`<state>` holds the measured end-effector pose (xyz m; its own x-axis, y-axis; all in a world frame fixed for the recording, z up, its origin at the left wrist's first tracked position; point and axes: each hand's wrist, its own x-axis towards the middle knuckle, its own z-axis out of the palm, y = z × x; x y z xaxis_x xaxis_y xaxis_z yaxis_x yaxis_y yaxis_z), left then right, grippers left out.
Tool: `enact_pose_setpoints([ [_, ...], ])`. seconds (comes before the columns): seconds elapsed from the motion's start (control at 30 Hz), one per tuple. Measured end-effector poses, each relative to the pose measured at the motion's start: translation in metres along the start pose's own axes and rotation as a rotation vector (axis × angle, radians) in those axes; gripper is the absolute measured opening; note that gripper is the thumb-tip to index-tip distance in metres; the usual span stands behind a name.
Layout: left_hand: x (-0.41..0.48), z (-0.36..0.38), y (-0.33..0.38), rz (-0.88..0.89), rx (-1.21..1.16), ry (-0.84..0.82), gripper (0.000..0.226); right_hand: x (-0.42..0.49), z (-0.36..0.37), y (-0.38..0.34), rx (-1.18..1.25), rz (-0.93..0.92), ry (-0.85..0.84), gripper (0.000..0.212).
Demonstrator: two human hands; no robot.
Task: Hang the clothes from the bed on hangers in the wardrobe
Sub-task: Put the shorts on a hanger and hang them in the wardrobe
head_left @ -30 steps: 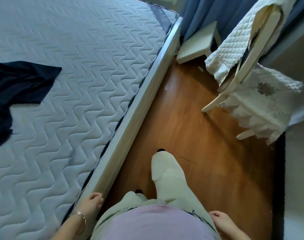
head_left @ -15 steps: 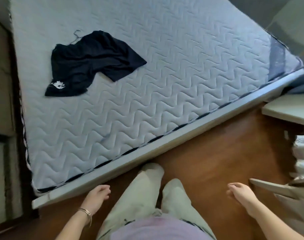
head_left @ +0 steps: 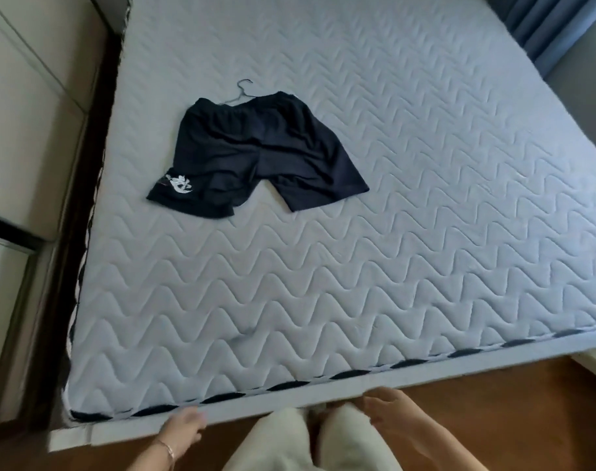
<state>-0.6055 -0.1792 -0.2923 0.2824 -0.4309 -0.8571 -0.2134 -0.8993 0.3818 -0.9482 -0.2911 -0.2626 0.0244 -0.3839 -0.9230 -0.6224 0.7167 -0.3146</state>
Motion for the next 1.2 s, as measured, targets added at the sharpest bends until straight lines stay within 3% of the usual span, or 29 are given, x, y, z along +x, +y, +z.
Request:
enact_pose_setpoints([
  [0.03, 0.009, -0.008, 0.027, -0.099, -0.079, 0.03, 0.013, 0.009, -0.006, -0.017, 0.021, 0.018, 0.02, 0.009],
  [0.13, 0.063, -0.029, 0.107, 0.005, 0.021, 0.002, 0.016, 0.041, -0.032, -0.07, -0.034, 0.024, 0.084, 0.011],
  [0.3, 0.152, -0.055, 0.209, 0.152, 0.082, 0.142, 0.03, 0.114, -0.068, -0.176, -0.196, -0.032, 0.13, 0.013],
  [0.43, 0.233, -0.069, 0.28, 0.279, 0.201, 0.289, 0.051, 0.201, -0.071, -0.266, -0.443, -0.191, 0.217, 0.028],
  [0.6, 0.338, -0.081, 0.312, 0.309, 0.685, 0.461, 0.068, 0.287, -0.049, -0.357, -0.799, -0.507, 0.413, 0.058],
  [0.67, 0.367, -0.084, 0.309, 0.259, 0.806, 0.49, 0.072, 0.315, -0.038, -0.376, -0.937, -0.527, 0.439, 0.07],
  [0.73, 0.384, -0.089, 0.306, 0.352, 0.815, 0.585, 0.07, 0.336, -0.03, -0.384, -1.056, -0.511, 0.495, 0.074],
  [0.8, 0.395, -0.099, 0.302, 0.529, 0.848, 0.69, 0.059, 0.351, -0.027, -0.385, -1.114, -0.582, 0.618, 0.068],
  [0.93, 0.393, -0.121, 0.299, 0.651, 1.007, 0.719, 0.044, 0.362, -0.039, -0.381, -1.147, -0.833, 0.764, 0.025],
  [1.1, 0.359, -0.122, 0.302, 0.634, 1.043, 0.731, 0.036, 0.332, -0.058, -0.37, -1.009, -0.802, 0.644, 0.016],
  [1.2, 0.33, -0.105, 0.272, 0.756, 1.163, 0.715, 0.026, 0.301, -0.058, -0.34, -0.963, -0.813, 0.627, 0.02],
])
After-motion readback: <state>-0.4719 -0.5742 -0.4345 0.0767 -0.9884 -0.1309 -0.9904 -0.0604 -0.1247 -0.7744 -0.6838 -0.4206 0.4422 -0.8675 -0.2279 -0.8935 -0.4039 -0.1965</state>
